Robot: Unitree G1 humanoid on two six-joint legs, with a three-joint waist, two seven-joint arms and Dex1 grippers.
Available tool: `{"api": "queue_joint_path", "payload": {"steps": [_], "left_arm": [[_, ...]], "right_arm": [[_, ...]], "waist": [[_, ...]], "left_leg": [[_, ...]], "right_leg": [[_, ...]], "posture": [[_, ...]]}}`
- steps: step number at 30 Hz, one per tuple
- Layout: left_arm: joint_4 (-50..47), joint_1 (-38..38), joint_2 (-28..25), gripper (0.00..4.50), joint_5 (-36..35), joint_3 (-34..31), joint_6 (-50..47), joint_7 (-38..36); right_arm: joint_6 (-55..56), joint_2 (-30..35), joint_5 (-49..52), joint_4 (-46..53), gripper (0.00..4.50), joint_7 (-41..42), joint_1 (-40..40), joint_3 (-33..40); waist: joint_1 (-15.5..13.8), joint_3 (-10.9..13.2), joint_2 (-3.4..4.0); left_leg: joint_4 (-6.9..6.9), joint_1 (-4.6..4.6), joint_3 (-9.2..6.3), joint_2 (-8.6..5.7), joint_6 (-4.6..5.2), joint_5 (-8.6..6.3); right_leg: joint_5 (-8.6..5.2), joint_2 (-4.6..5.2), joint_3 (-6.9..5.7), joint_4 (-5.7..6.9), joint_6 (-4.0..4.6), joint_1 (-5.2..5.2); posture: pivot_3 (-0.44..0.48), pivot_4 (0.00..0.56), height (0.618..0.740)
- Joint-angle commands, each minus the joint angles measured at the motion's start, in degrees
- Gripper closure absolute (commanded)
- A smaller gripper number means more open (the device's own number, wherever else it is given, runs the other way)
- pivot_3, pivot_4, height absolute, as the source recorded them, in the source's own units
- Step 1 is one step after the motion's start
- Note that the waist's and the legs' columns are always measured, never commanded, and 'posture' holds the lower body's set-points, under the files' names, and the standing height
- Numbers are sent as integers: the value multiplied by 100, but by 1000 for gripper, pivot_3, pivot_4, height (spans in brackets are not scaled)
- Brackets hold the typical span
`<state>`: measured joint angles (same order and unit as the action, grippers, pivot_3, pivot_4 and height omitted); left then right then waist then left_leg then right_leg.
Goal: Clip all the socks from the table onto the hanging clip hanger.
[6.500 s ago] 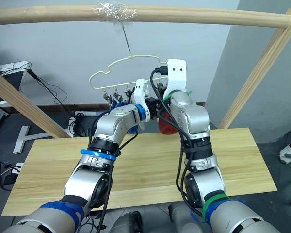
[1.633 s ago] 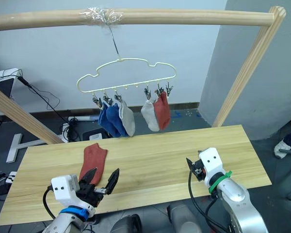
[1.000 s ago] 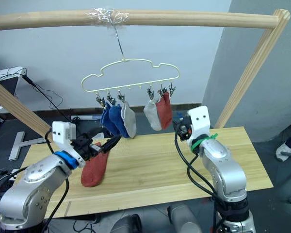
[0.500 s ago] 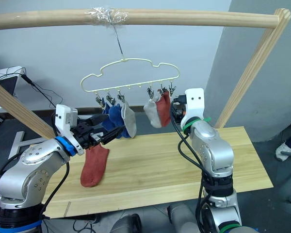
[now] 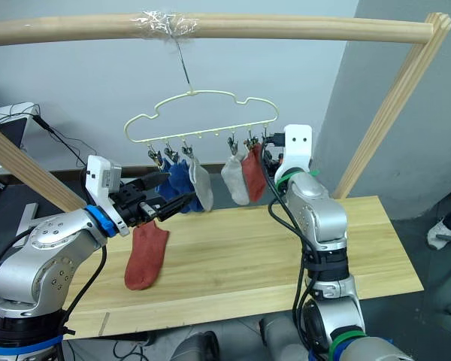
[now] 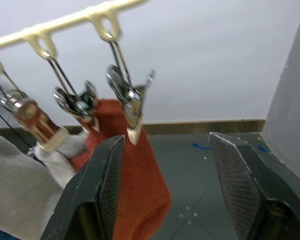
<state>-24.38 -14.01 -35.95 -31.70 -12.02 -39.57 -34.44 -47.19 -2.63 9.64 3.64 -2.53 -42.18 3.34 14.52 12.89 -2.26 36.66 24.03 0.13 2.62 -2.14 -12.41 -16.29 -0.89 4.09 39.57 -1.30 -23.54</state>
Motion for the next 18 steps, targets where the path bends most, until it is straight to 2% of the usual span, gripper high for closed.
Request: {"api": "queue_joint_path", "payload": {"steps": [1,18], "left_arm": [[-216,41,-63,148,-99,-185,15,34],[-451,252,-39,148,-191,-309,-51,339]], "right_arm": [[212,-44,31,-51,1694,6,-206,39],[860,-37,-201,-1436,1694,-224,-852,98]], "waist": [[-5,0,0],[-22,0,0]], "left_leg": [[0,0,0,0,0,0],[0,2,-1,-1,0,0]], "right_leg": [[0,0,0,0,0,0],[16,2,-2,0,26,-1]], "posture": [[-252,176,740],[-219,168,740]]}}
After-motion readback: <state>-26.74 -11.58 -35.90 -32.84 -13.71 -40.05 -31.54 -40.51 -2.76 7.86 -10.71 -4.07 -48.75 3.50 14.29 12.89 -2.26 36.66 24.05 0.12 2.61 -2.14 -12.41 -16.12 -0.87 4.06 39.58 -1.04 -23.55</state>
